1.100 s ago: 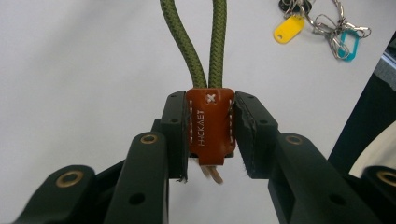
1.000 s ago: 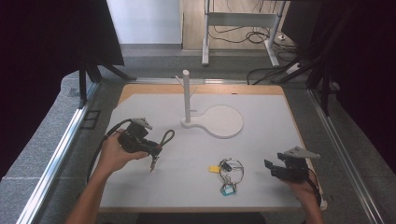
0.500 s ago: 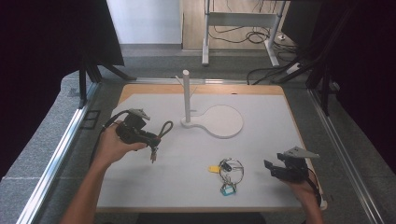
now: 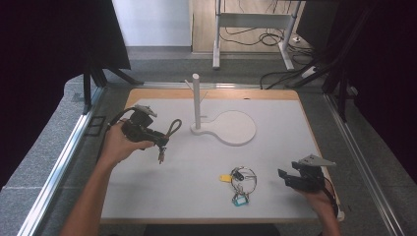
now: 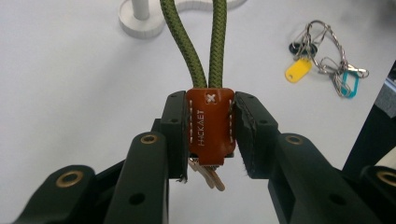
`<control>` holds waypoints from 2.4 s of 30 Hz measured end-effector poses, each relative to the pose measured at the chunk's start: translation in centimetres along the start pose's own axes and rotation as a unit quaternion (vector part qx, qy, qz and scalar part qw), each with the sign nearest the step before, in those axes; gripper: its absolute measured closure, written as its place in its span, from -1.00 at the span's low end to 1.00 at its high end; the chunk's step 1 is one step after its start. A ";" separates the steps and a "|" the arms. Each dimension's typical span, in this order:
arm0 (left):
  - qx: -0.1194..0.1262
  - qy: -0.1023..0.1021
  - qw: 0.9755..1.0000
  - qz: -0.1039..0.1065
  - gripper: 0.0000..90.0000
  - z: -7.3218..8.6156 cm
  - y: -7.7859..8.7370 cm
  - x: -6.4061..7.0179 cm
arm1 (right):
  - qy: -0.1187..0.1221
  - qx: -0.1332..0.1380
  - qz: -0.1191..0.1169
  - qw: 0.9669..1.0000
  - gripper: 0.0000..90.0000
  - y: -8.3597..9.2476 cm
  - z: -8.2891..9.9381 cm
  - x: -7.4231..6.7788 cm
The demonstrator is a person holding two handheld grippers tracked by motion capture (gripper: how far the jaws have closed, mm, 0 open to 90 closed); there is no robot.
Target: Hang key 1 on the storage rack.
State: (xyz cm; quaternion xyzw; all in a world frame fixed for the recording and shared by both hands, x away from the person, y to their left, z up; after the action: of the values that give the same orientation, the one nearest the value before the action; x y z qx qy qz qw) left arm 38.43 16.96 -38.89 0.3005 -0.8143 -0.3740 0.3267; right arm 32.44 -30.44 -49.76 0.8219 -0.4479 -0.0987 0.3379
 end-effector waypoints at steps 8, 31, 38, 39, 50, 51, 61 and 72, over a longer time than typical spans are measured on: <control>0.007 0.011 1.000 0.000 0.49 -1.5 0.1 -1.0 | 0.004 -0.003 -0.002 1.000 -0.22 -0.2 0.1 0.0; 0.005 0.012 1.000 0.003 0.49 -4.9 0.6 -2.1 | 0.006 -0.008 -0.003 1.000 -0.22 -0.3 0.2 0.0; 0.008 0.014 1.000 0.005 0.49 -5.7 0.8 -2.6 | 0.007 -0.008 -0.003 1.000 -0.22 -0.2 0.2 0.0; 0.007 0.013 1.000 0.004 0.49 -5.8 0.8 -2.7 | 0.007 -0.008 -0.003 1.000 -0.22 -0.2 0.2 0.0; 0.016 0.021 1.000 0.007 0.49 -6.5 1.3 -3.2 | 0.010 -0.013 -0.005 1.000 -0.22 -0.4 0.3 -0.1; 0.016 0.021 1.000 0.007 0.49 -6.5 1.3 -3.2 | 0.010 -0.013 -0.005 1.000 -0.22 -0.4 0.3 -0.1; 0.024 0.035 0.999 0.016 0.49 -7.6 1.3 -3.8 | 0.018 -0.016 -0.005 1.000 -0.23 -0.5 0.3 -0.3; 0.036 0.038 0.998 0.023 0.49 -9.6 2.0 -3.9 | 0.018 -0.018 -0.006 1.000 -0.23 -0.6 0.3 -0.3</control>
State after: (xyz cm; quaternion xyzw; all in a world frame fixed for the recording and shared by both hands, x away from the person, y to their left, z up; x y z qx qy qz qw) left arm 47.59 16.95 -33.60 0.3076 -0.8208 -0.3254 0.3546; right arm 32.55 -30.14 -50.41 0.8199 -0.4349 -0.0943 0.3602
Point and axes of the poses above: each handheld gripper's, and its own axes: y roughly backward along the jaws, z roughly out of its underside, x roughly to its right, the point moved 5 cm from there along -y, roughly forward along the jaws, and after that the axes turned 12 degrees about y, right-handed, at the moved point
